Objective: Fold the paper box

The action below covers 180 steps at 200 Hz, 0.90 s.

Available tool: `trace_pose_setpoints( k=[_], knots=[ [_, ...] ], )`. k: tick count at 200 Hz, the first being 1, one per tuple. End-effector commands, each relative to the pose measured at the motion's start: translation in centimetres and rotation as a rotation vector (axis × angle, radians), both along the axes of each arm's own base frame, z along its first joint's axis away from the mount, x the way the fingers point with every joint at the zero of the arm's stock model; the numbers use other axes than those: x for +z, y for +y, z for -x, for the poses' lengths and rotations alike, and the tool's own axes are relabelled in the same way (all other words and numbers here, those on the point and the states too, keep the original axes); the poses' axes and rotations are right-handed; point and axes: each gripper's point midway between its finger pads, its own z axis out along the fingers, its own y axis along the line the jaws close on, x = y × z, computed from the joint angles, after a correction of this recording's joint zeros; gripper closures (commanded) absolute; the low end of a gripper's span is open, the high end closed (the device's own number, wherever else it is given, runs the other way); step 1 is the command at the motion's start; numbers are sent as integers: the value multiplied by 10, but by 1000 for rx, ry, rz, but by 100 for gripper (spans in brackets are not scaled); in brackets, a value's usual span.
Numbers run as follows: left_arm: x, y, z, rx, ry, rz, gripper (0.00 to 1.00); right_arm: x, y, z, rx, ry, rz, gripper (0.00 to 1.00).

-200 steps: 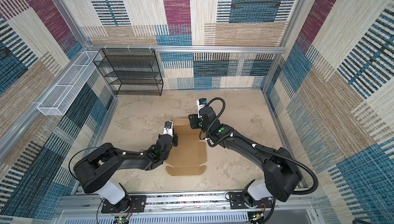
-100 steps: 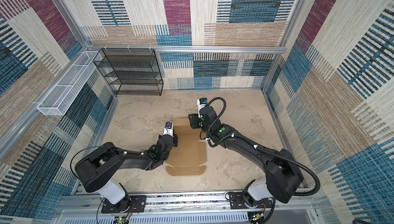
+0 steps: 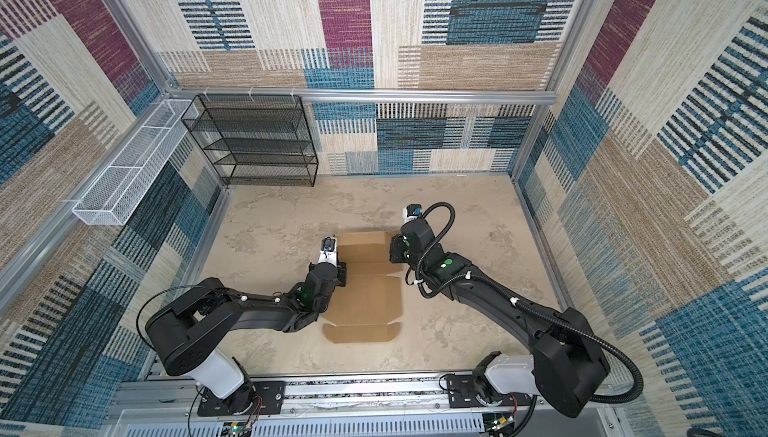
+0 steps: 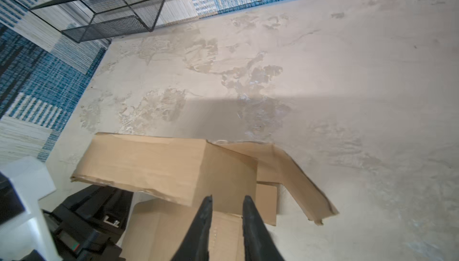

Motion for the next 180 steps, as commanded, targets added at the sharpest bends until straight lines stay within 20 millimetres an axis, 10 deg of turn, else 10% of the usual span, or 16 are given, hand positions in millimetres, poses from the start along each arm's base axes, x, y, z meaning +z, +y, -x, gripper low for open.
trace_pose_setpoints(
  k=[1,180],
  knots=[
    [-3,2,1,10,10,-5,100,-8,-3,-2,-10,16,11,80],
    [-2,6,6,21,22,26,100,-27,50,-16,153,62,-109,85]
  ],
)
